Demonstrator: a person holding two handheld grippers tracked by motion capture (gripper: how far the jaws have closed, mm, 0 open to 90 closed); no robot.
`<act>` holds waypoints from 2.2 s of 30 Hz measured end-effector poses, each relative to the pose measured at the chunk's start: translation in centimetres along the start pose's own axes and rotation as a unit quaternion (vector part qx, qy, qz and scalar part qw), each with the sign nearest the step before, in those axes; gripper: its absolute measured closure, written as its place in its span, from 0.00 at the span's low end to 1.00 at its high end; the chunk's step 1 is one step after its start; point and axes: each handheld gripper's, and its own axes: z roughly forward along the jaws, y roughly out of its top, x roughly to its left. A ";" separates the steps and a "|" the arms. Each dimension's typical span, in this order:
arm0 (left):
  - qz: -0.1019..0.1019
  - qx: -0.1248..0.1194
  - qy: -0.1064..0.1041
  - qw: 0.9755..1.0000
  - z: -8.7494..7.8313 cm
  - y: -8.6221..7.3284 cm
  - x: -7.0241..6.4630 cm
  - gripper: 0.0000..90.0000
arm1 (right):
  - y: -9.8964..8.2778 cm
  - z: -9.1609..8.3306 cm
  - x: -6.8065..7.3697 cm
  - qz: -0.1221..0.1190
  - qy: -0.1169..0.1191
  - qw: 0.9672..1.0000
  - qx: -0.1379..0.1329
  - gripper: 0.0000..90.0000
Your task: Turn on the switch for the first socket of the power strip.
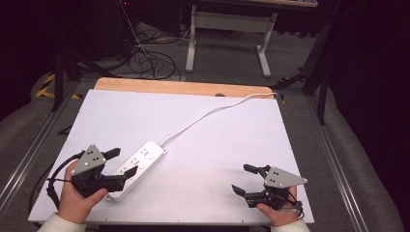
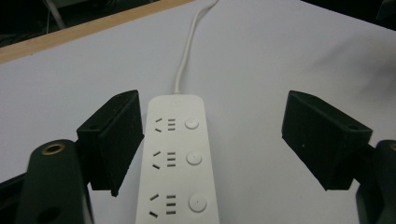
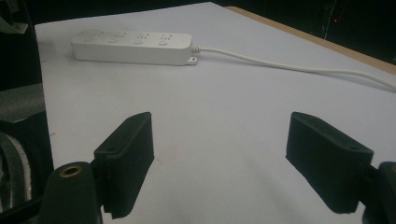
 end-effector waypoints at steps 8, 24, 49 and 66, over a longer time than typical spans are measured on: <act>-0.003 0.003 -0.003 1.000 1.0 0.6 0.3 0.24 | 0.0 0.0 0.0 -0.001 0.000 1.000 0.000 0.26; -0.005 0.006 -0.005 1.000 3.1 1.8 0.4 0.25 | -0.1 0.1 0.0 -0.001 0.001 1.000 0.001 0.26; 0.010 0.025 -0.037 0.999 4.9 2.5 0.9 0.86 | -0.2 0.3 0.1 -0.001 0.007 1.000 0.006 0.26; -0.033 0.084 -0.033 0.995 7.0 2.4 1.6 1.00 | -0.3 0.3 0.0 0.002 0.009 1.000 0.005 0.26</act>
